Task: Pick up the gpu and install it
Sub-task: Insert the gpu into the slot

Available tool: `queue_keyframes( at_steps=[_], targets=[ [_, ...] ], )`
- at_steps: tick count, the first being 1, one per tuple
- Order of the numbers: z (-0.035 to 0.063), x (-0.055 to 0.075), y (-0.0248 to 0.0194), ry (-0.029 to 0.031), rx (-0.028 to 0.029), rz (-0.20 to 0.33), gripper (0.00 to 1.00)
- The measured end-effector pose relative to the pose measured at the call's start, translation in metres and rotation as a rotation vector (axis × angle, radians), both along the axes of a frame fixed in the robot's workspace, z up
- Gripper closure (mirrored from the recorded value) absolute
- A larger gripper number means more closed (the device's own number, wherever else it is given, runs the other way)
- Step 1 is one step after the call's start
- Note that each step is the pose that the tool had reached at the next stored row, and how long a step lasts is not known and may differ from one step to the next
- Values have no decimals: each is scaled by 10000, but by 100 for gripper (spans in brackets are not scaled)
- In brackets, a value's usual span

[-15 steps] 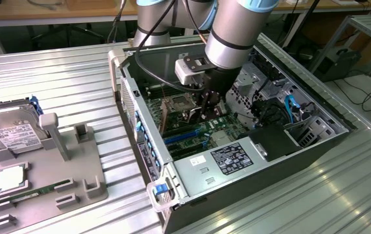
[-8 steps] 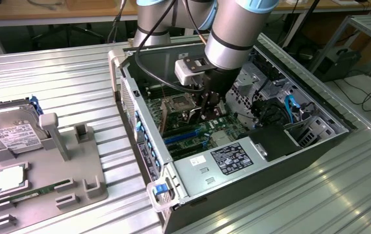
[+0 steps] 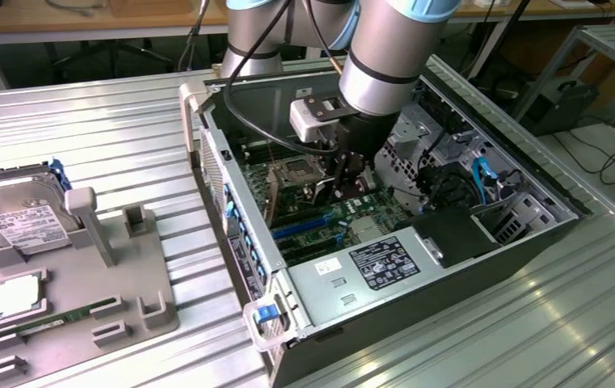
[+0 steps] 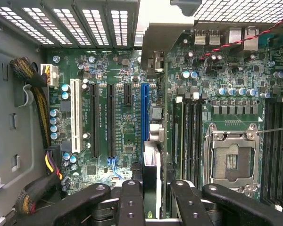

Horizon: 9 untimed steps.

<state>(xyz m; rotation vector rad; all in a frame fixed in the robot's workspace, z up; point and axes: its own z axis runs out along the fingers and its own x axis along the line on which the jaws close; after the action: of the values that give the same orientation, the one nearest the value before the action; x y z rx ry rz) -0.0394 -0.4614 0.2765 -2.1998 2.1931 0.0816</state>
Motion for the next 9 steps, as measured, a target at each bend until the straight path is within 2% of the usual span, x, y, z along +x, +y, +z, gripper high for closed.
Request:
queue_keyframes(
  at_steps=[6, 9],
  targets=[
    [-1, 0, 0, 0, -3, -1, 73],
    [-16, -43, 2, -1, -1, -1, 73]
  ],
)
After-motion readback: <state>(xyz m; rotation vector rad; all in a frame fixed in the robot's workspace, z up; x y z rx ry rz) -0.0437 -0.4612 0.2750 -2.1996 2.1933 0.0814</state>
